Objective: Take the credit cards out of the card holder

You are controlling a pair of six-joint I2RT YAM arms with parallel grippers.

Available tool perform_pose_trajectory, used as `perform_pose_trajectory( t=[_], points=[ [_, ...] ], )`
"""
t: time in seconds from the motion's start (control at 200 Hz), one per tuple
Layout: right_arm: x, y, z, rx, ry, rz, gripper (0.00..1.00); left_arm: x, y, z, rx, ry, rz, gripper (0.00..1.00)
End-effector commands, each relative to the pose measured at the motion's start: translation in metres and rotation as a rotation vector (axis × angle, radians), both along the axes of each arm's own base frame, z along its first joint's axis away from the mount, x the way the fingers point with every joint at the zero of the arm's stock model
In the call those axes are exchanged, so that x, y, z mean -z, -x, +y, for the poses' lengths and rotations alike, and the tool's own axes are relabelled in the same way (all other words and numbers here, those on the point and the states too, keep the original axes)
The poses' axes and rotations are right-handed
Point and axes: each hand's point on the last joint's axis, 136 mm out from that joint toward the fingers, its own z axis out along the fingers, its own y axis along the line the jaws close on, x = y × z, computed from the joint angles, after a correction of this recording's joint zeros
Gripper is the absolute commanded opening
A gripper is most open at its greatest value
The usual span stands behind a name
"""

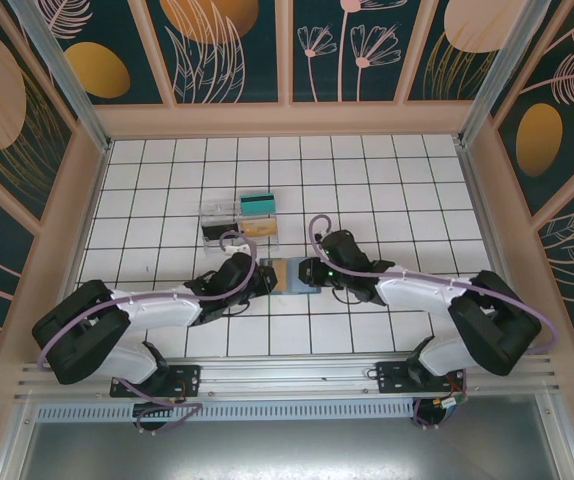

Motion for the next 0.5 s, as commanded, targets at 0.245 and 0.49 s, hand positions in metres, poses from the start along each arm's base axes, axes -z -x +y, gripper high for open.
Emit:
perform_pose_trajectory(
  t=[0.245, 0.49],
  points=[
    [0.008, -0.001, 0.04, -0.039, -0.061, 0.086, 0.2, 0.01, -0.002, 0.012, -0.013, -0.038, -0.007, 0.15],
    [0.021, -0.001, 0.043, -0.036, -0.034, 0.124, 0.2, 0.022, -0.007, 0.016, -0.034, -0.083, 0.015, 0.13]
  ],
)
